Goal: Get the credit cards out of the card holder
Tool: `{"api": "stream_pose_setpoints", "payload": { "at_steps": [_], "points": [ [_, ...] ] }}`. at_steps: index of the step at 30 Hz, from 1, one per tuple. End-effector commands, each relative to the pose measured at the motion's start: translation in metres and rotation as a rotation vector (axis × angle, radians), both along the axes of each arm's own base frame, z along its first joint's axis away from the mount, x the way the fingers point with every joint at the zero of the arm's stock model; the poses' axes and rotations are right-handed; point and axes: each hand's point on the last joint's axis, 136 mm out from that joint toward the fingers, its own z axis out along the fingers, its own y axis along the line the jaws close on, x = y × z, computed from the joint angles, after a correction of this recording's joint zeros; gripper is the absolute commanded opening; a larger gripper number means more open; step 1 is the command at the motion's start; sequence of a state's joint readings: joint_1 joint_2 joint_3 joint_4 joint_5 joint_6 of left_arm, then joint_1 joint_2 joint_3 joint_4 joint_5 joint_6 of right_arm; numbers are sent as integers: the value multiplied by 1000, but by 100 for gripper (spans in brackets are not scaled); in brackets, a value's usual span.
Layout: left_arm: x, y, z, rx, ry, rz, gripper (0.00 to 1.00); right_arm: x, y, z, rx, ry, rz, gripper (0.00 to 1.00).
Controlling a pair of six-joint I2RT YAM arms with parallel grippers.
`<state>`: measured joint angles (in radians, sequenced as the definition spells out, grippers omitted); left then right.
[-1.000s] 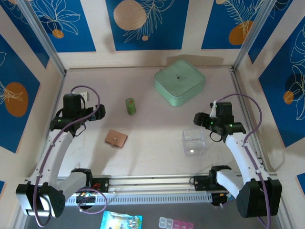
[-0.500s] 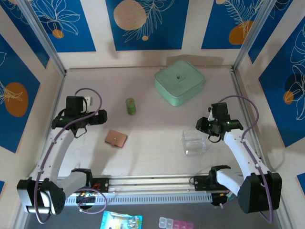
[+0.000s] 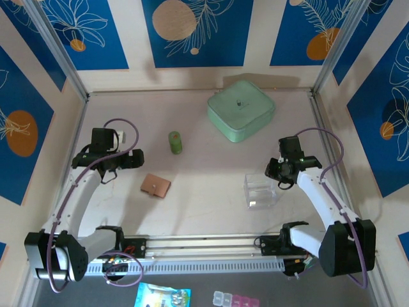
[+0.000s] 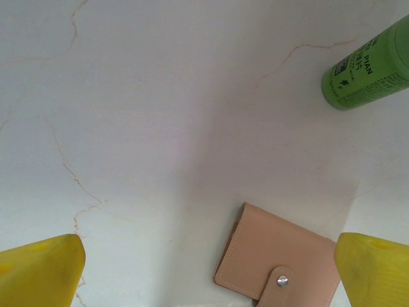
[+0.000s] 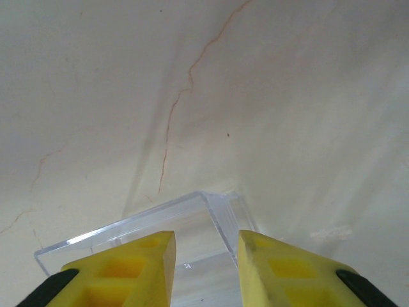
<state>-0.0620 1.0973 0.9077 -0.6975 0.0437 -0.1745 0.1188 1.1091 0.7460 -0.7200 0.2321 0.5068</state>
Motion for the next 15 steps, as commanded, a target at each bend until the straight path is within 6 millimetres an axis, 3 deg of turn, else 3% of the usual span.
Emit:
{"api": "stream_pose_setpoints", "payload": {
  "at_steps": [1,15],
  "points": [
    [-4,2,-5,22,31,-6,100,2,1,1,-1,12,-9,32],
    [-4,5,-6,38,40,0,100,5,3,-13,0,60,4,24]
  ]
}}
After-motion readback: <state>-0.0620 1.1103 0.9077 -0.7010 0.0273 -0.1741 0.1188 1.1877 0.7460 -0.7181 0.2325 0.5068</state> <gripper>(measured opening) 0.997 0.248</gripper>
